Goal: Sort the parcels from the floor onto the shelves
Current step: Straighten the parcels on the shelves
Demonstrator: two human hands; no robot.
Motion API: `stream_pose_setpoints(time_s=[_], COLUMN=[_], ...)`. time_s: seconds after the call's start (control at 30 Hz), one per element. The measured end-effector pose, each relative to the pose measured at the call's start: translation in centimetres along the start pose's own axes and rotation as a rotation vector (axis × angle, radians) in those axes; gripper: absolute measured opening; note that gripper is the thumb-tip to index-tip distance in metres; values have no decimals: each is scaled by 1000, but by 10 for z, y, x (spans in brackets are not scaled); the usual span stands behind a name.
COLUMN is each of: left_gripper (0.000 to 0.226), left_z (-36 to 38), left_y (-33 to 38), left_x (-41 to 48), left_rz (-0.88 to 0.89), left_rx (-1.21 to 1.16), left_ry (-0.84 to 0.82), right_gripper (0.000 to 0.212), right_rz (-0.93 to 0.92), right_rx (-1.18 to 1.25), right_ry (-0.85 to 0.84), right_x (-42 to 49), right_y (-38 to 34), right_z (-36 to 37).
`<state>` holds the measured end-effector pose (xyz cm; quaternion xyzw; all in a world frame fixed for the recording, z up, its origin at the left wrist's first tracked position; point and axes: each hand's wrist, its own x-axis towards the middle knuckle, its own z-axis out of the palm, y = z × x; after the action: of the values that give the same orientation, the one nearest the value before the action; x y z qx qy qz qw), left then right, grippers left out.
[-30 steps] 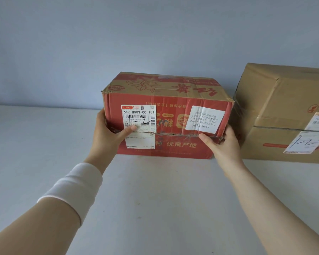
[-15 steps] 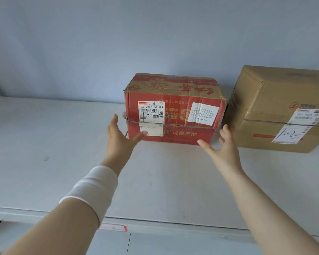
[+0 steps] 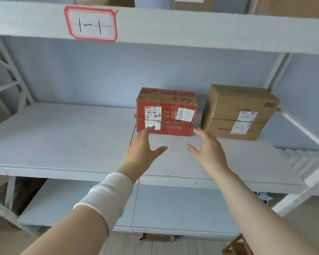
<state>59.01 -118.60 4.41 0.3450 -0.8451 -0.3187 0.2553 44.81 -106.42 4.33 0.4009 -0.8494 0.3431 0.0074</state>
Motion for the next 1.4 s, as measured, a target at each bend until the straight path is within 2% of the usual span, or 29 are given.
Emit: stream_pose_setpoints(time_s=[0.33, 0.73, 0.93, 1.17, 1.4], left_gripper=[65, 61, 62, 66, 82], left_z=[-36, -14, -9, -16, -22], left_y=[95, 234, 296, 349, 383], left_x=[-58, -92, -64, 15, 109], left_rz=[185, 305, 353, 416, 367], left_rx=[127, 117, 54, 2, -164], left_ry=[50, 138, 149, 189, 145], right_gripper=[54, 52, 51, 56, 72], right_rz=[-153, -231, -231, -228, -89], right_rx=[-80, -53, -12, 24, 173], right_ry=[82, 228, 359, 476, 510], right_x=[-47, -83, -54, 25, 114], right_y=[-26, 20, 27, 17, 25], right_z=[-101, -239, -294, -337, -378])
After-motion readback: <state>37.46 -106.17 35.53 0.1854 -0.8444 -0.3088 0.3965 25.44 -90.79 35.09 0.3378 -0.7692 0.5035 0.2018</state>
